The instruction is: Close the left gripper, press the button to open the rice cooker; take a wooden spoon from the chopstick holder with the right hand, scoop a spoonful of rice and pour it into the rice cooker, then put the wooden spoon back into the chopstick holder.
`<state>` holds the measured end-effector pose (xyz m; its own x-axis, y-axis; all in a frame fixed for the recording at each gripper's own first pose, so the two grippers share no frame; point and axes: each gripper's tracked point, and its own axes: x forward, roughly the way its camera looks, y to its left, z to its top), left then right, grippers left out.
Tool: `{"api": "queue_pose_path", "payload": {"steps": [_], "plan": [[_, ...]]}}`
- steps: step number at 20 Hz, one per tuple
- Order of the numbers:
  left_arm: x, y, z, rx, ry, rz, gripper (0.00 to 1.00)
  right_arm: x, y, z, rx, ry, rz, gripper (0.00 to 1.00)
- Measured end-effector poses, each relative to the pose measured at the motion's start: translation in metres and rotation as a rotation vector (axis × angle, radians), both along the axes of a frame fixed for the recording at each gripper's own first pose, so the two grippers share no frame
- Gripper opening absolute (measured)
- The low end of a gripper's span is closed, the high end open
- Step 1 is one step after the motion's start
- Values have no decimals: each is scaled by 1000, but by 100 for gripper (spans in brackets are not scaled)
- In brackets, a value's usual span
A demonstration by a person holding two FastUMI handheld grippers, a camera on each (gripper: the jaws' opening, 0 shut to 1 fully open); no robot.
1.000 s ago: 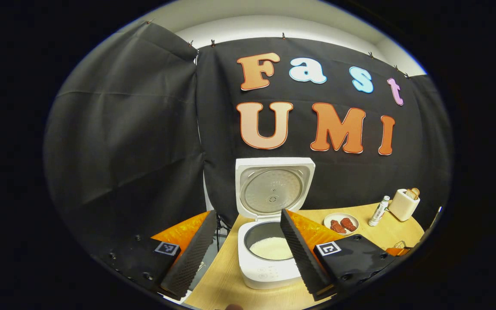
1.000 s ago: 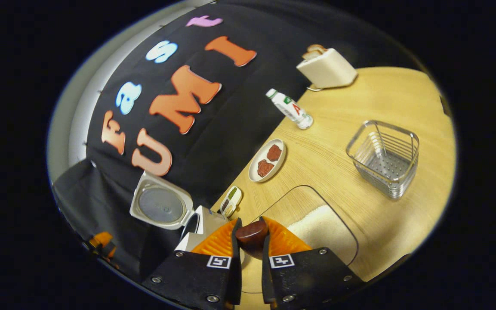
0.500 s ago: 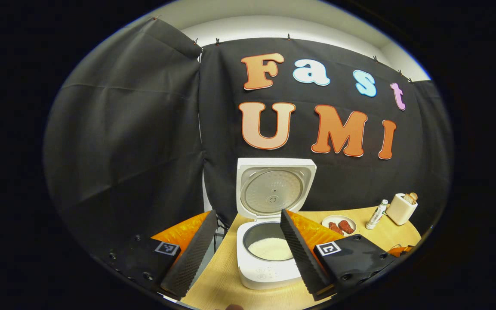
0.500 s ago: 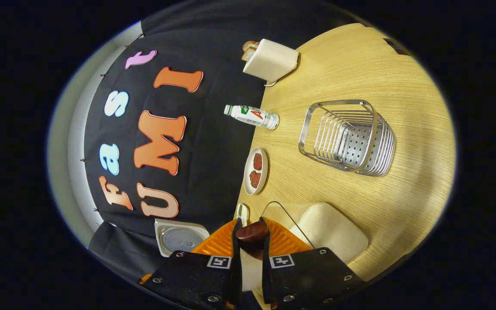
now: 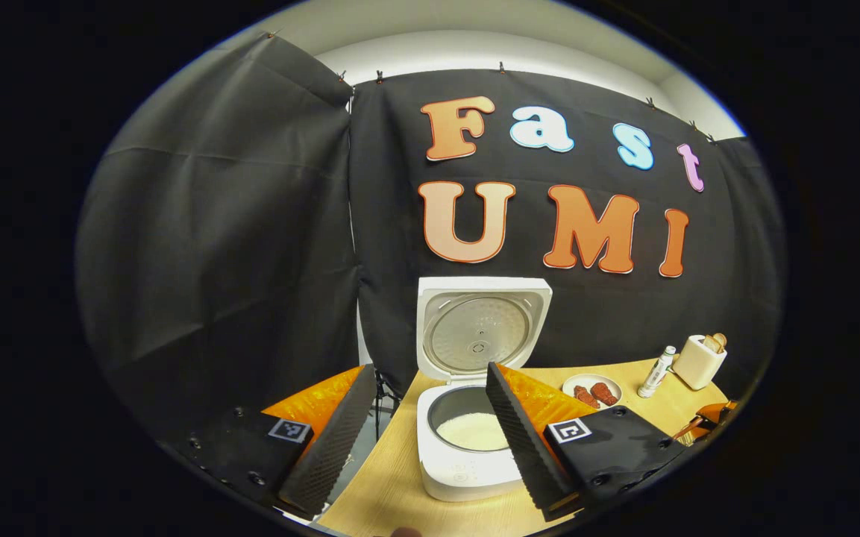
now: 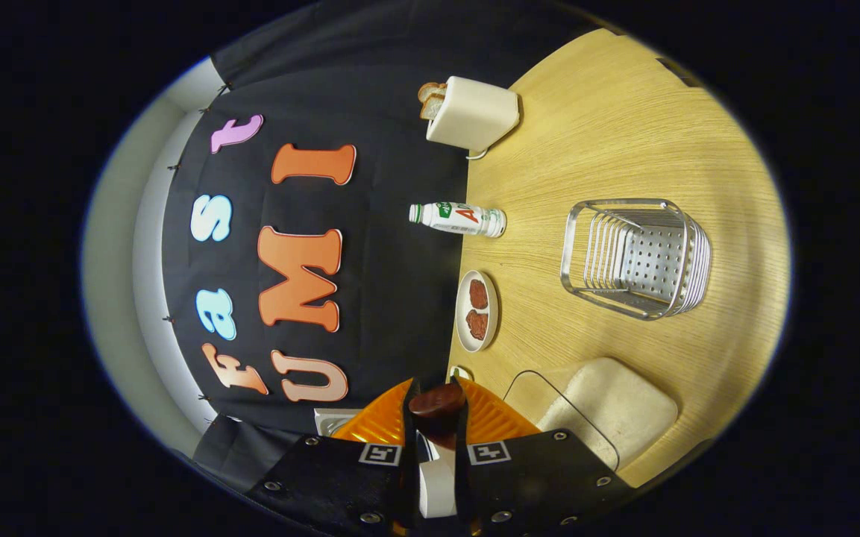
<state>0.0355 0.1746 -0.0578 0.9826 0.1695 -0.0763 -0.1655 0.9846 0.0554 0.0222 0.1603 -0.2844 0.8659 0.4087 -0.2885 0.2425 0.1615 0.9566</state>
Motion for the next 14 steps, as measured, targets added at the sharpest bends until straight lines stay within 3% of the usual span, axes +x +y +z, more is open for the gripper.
{"api": "queue_pose_path", "payload": {"steps": [9,10,11,14], "plan": [[-2,12,-7,-22,0,18,99,15,14,39,66,13,10,18],[-2,14,-9,-28,2,20,99,19,18,46,74,10,12,14],[-1,16,-11,-32,4,22,99,24,23,52,82,5,16,18],[-1,24,-14,-38,9,30,100,39,42,75,104,-15,41,18]]}}
